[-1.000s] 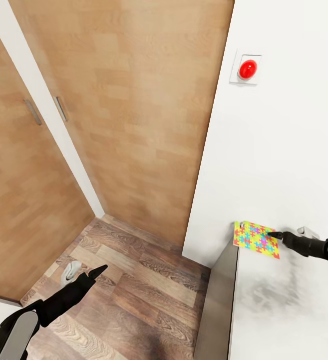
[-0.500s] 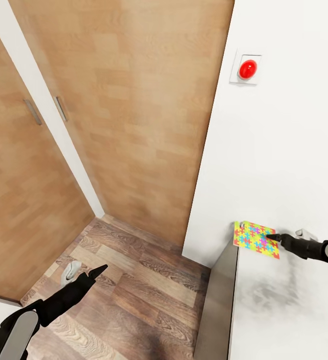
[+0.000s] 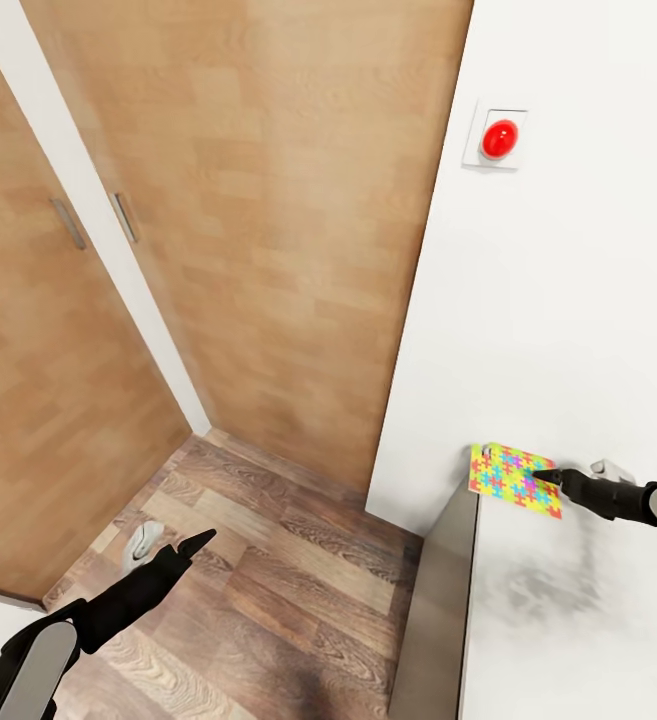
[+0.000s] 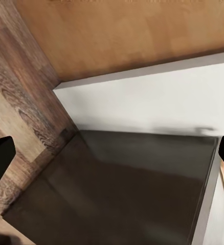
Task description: Put all the toys in the child's room - the three board games (two on the bed and one on the table), the two jigsaw puzzles on the table, and the tennis ball on the table - inside the toy box on the table in the child's room.
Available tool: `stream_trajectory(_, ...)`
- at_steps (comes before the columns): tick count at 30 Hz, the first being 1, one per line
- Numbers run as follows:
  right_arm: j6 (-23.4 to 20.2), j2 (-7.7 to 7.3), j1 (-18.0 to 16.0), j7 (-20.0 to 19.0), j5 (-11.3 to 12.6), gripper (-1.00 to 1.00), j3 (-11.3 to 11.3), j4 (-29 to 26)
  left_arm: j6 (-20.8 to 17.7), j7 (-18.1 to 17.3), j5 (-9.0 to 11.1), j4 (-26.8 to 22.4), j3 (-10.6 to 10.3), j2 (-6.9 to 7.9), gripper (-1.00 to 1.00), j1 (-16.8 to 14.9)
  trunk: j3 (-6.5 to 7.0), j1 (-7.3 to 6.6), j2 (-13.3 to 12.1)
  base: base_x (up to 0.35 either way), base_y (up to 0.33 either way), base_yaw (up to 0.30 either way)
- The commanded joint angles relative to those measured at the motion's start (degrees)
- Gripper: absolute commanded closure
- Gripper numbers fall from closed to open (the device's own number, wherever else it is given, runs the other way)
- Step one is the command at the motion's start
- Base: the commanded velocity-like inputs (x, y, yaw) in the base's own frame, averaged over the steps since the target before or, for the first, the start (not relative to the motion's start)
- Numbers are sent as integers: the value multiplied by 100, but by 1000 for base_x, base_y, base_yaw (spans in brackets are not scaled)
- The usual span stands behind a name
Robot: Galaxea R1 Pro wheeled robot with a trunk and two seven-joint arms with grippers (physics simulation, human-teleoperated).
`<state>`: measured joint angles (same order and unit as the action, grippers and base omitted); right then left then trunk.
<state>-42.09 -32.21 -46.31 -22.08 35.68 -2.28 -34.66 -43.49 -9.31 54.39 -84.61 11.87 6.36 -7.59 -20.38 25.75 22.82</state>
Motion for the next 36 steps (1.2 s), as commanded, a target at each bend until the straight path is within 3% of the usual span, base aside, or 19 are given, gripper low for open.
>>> stream_trajectory(1, -36, 2, -3, -20, -8, -100, -20, -1, -32, -22, -8, 0, 9, -2, -100, -3, -9, 3, 10, 0, 0, 92)
stream_trajectory(21, -48, 31, -8, -44, -4, -100, -17, 3, -33, -21, -8, 1, 9, -3, -100, -5, -9, 3, 10, 0, 0, 201)
stream_trajectory(36, -53, 30, -9, -57, 1, -100, -25, 3, -32, -19, -8, 4, 10, -3, -100, -6, -9, 3, 10, 0, 0, 67)
